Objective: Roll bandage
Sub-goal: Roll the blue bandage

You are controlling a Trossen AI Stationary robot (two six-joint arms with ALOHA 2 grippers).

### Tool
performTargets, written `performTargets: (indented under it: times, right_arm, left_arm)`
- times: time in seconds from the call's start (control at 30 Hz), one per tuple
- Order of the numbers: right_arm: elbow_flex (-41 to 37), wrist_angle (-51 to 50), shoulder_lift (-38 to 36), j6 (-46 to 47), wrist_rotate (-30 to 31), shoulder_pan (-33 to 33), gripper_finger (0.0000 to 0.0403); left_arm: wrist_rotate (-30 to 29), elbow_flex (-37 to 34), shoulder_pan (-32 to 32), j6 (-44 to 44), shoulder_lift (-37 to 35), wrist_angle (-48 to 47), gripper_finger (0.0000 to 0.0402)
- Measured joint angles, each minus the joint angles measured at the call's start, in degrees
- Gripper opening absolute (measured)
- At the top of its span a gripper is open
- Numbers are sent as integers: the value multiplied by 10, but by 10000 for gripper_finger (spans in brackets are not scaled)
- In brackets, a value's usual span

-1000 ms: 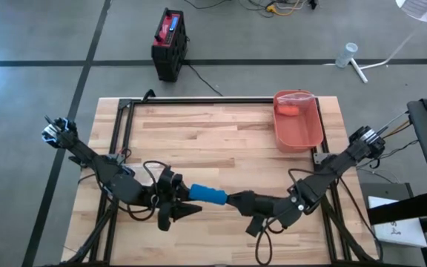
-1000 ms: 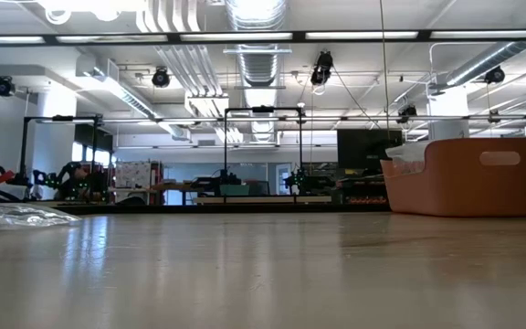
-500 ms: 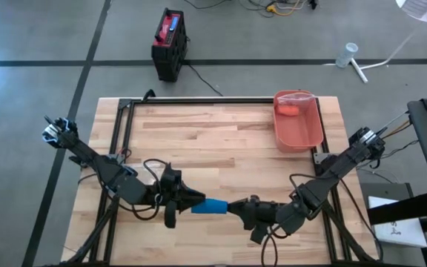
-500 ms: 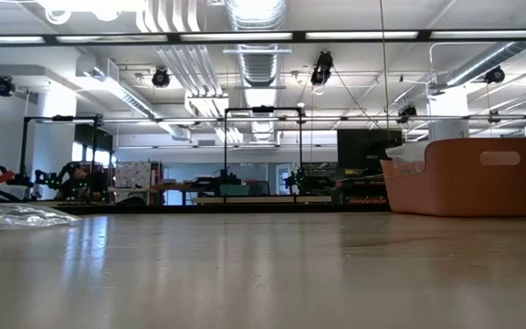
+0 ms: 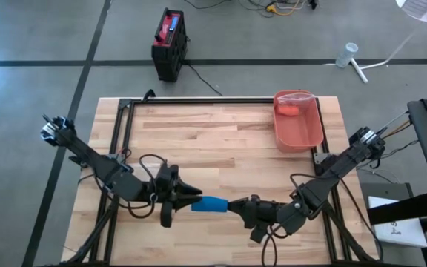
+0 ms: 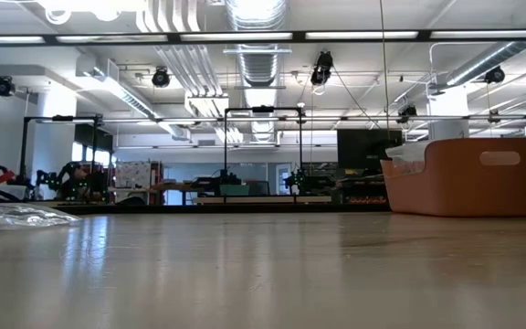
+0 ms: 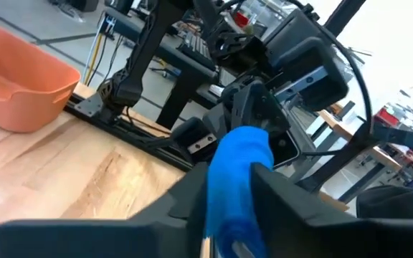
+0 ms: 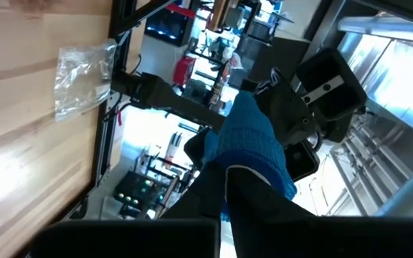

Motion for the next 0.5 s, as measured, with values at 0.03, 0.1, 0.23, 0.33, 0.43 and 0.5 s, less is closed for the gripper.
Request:
performTargets:
  times: [0.03,0.1,0.23,0.33,0.43,0.5]
  right_arm:
    - [0,0,0,0,0,0,3]
    - [0,0,-1,1,0,0,3]
    - [0,0,-1,1,0,0,3]
    - [1,0,-1,1,0,0,3]
    - [1,-1,-1,-3,0,-2,3]
    - [1,-1,-1,-5,0,-4,3]
  left_arm:
    - [3,0,0,6,-5,-2,105]
    - [12,0,0,19,-15,-7,139]
    - [21,0,0,55,-44,-33,205]
    - [45,1,0,79,-60,-45,245]
    - [81,1,0,95,-62,-45,276]
    - [82,1,1,109,-57,-44,290]
